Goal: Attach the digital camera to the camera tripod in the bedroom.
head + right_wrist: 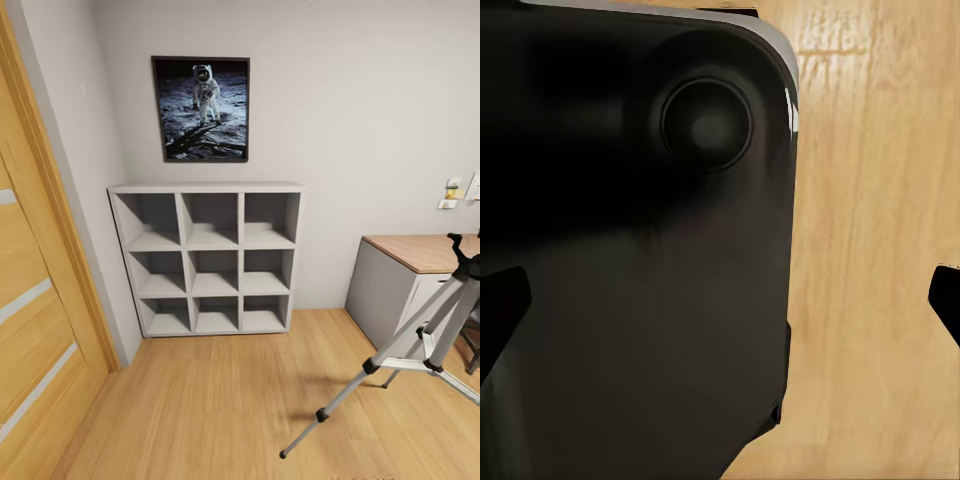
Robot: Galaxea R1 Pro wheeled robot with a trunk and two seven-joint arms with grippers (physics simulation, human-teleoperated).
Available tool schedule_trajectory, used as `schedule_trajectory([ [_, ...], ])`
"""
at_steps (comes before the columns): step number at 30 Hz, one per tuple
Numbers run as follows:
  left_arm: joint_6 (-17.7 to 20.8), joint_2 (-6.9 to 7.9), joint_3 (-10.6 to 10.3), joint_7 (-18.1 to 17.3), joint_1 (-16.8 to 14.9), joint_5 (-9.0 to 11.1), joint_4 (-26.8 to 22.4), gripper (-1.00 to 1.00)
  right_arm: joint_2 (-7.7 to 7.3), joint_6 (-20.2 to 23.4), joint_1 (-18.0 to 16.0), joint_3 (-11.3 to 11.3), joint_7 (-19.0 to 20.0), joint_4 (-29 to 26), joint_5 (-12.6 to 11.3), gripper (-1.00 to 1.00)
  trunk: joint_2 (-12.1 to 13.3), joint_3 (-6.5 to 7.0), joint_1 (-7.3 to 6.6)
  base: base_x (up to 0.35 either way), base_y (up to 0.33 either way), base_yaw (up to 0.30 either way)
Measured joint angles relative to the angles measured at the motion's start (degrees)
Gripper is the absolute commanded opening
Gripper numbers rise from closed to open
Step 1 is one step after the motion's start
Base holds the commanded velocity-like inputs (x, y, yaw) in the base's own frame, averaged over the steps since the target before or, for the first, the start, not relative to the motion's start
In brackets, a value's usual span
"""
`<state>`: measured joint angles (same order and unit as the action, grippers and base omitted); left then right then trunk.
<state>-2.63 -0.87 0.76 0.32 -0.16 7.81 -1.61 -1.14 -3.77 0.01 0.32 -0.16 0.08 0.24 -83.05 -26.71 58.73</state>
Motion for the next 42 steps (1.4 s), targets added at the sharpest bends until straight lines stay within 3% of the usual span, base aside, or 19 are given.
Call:
schedule_trajectory([
  [9, 0.0, 0.0, 0.0, 0.0, 0.0, 0.0, 0.0, 1.0, 0.0, 0.0, 0.0, 0.0, 0.0, 0.0, 0.0, 1.0, 0.0, 0.0, 0.0, 0.0, 0.0, -0.206],
  [35, 0.0, -0.08, 0.0, 0.0, 0.0, 0.0, 0.0, 1.0, -0.26, 0.0, 0.0, 0.1, 0.1, 0.0, 0.2, 1.0, 0.0, 0.0, 0.0, 0.0, 0.002, -0.004],
  [42, 0.0, -0.08, 0.0, 0.0, 0.0, 0.0, 0.0, 1.0, -0.26, 0.0, 0.0, 0.1, 0.1, 0.0, 0.2, 1.0, 0.0, 0.0, 0.0, 0.0, 0.16, 0.0],
])
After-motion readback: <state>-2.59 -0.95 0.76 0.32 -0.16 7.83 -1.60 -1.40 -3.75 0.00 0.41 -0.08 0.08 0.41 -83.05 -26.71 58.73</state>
